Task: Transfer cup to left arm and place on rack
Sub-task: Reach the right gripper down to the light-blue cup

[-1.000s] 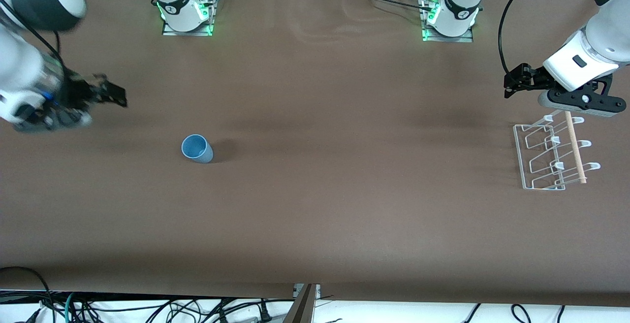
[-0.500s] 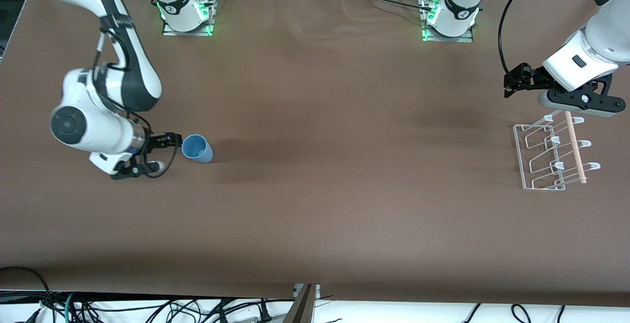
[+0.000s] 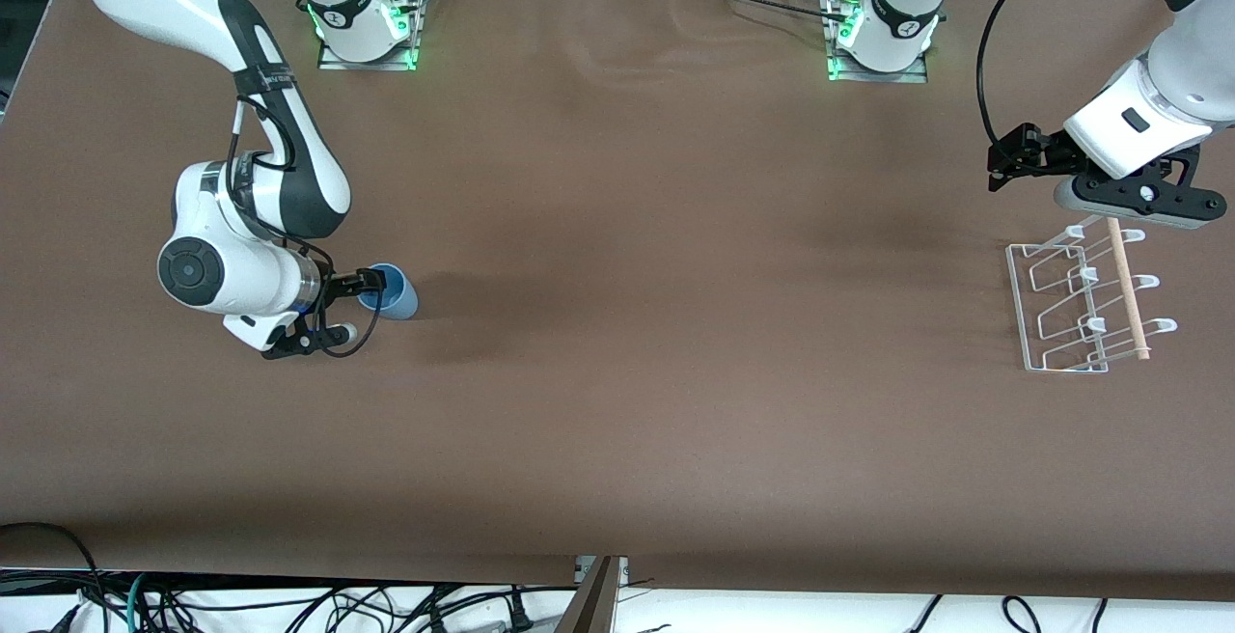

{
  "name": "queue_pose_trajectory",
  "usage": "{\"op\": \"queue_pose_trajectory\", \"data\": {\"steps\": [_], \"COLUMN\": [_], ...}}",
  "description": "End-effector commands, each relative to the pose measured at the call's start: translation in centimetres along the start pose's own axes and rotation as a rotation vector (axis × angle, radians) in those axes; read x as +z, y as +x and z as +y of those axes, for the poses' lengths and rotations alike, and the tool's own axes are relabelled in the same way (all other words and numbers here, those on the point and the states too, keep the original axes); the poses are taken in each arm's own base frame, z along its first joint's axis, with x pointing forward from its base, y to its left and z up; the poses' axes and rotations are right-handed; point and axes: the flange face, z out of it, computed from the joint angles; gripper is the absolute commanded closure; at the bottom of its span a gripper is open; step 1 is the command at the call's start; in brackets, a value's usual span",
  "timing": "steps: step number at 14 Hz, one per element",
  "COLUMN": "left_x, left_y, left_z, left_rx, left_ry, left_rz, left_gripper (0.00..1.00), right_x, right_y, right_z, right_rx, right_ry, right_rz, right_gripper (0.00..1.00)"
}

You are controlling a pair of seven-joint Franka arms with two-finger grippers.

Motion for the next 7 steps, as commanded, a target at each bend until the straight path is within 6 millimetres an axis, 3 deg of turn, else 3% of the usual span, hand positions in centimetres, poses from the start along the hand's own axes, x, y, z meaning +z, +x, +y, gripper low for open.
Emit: {"op": "queue_pose_trajectory", "data": {"steps": [1, 3, 4, 7], "left_x": [0.0, 0.0, 0.0, 0.0], "left_y": [-0.2, -0.2, -0.2, -0.2], "left_z": [0.3, 0.3, 0.3, 0.3], "left_rx": [0.0, -0.002, -0.002, -0.002], "left_ry": [-0.019, -0.019, -0.019, -0.019], "left_rz": [-0.021, -0.021, -0.023, -0.024], "left_gripper": [0.0, 0.0, 0.0, 0.0], "right_x": [1.3, 1.8, 2.1, 3.5], "right_y": [0.2, 0.4, 0.5, 0.7], "right_z": [-0.3, -0.5, -0.7, -1.7], "right_rx": [0.006, 0.005, 0.001, -0.014], "right_ry": [0.011, 0.01, 0.009, 0.006], "right_rz": [-0.002, -0.01, -0.013, -0.035], "right_gripper": [0.24, 0.3, 0.38, 0.93]}}
